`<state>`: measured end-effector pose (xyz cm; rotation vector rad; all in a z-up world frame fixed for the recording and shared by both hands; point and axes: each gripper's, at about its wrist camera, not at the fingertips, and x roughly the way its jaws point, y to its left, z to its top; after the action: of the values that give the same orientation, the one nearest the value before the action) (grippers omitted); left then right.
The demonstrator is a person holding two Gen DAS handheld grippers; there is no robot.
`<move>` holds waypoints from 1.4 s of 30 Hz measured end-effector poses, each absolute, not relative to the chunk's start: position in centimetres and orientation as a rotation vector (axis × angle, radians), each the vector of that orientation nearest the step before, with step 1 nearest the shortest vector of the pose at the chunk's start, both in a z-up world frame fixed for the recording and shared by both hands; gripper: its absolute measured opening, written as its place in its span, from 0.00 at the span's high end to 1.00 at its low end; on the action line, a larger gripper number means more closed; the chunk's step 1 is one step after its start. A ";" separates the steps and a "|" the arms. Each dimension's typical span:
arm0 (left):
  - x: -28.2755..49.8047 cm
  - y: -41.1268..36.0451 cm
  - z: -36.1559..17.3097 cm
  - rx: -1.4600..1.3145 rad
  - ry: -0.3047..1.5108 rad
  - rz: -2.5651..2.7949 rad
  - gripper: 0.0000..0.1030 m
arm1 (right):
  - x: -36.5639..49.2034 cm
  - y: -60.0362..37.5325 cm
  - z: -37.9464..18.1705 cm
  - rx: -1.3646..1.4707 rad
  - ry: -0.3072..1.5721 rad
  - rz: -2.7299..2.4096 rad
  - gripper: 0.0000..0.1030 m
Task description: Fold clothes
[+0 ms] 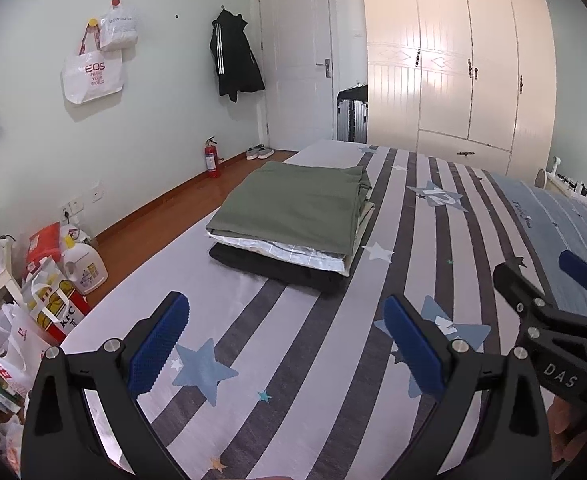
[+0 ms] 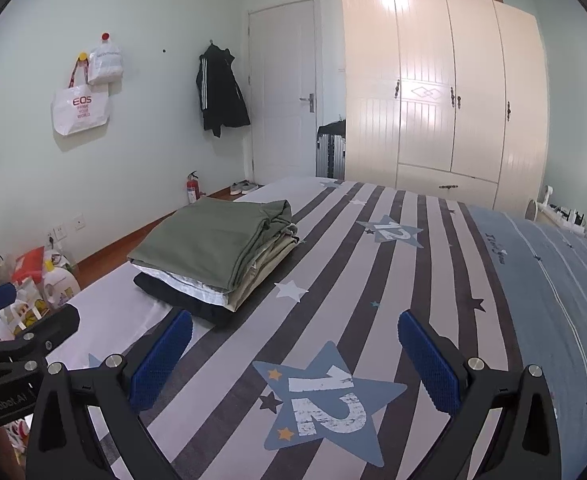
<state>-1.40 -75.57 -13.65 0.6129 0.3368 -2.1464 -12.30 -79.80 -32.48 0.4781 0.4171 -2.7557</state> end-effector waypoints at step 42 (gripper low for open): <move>-1.0 -74.0 -12.1 0.531 0.346 -2.159 0.05 | -11.3 -79.0 -31.0 0.417 0.411 -2.740 0.01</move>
<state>-1.02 -73.96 -12.13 0.5305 0.3463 -2.1593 -11.26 -78.98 -31.03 0.4173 0.4107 -2.7398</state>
